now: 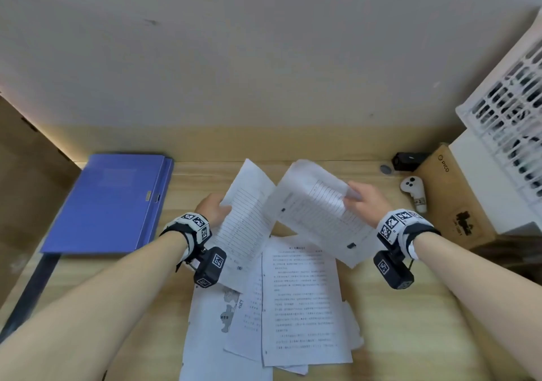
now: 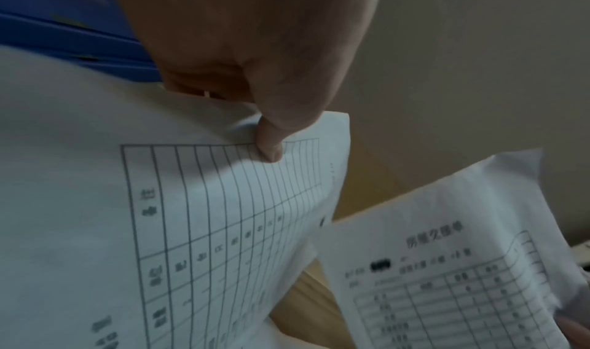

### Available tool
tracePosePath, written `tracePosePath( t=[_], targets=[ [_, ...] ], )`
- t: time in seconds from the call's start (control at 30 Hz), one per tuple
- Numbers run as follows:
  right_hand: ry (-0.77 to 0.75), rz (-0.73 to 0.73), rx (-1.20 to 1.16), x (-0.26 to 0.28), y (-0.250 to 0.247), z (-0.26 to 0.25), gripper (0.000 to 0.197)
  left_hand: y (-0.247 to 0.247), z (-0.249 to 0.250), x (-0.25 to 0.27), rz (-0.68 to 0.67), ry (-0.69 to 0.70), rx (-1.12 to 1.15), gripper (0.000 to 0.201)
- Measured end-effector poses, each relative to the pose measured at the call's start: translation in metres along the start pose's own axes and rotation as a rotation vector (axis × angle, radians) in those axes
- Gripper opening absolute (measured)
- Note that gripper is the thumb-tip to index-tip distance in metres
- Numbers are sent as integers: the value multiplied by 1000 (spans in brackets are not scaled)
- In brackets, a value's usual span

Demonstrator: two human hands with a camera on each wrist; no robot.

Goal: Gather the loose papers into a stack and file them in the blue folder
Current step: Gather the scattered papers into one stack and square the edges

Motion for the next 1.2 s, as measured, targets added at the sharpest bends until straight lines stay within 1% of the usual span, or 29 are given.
tracePosePath(
  t=[0.1, 0.13, 0.17, 0.27, 0.33, 0.4, 0.53, 0.6, 0.67, 0.77, 0.87, 0.93, 1.0, 1.03, 1.07, 1.17, 1.2],
  targets=[
    [-3, -109, 169, 4, 11, -8, 39, -5, 13, 5, -63, 71, -77, 22],
    [-13, -130, 245, 4, 14, -12, 41, -6, 17, 7, -93, 88, -118, 23],
    [-47, -139, 330, 3, 18, -15, 39, -6, 20, 8, -126, 98, -158, 24],
    [-279, -80, 541, 0, 28, -27, 18, -5, 25, 8, -221, 114, -295, 26],
    [-383, -31, 611, -5, 35, -35, 20, -2, 32, 8, -243, 155, -396, 28],
    [-457, -6, 663, -11, 43, -45, 22, 3, 42, 7, -244, 208, -452, 26],
    [-553, -51, 702, -23, 61, -62, 15, 20, 60, 4, -275, 269, -428, 21],
    [-533, -62, 663, -26, 67, -66, 16, 25, 65, 1, -280, 274, -418, 21],
    [-459, -84, 601, -30, 68, -64, 19, 22, 64, -2, -250, 253, -432, 29],
    [-346, -84, 513, -39, 58, -50, 20, 4, 46, -8, -186, 174, -448, 22],
    [-218, -112, 360, -40, 44, -33, 25, -11, 18, -10, -121, 85, -339, 34],
    [-127, -162, 241, -54, 44, -26, 27, -18, 1, -22, -103, 76, -148, 29],
    [-111, -180, 188, -54, 43, -26, 26, -14, 0, -19, -95, 105, 35, 16],
    [-129, -190, 176, -55, 43, -26, 25, -12, 2, -18, -101, 118, 109, 14],
    [-156, -200, 169, -56, 42, -28, 24, -10, 7, -18, -114, 132, 156, 16],
    [-216, -218, 170, -58, 47, -40, 24, -4, 19, -25, -163, 206, 170, 26],
    [-207, -215, 173, -58, 49, -45, 25, -2, 23, -27, -174, 237, 161, 23]
  ],
)
Point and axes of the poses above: each hand's wrist, its own x-axis away from the middle knuckle, its own y-axis out of the palm, z = x × y, the point moved 1 cm from there along -x, towards the middle knuckle, and after that the axes turned 10 degrees about -z, right-handed, at the moved point
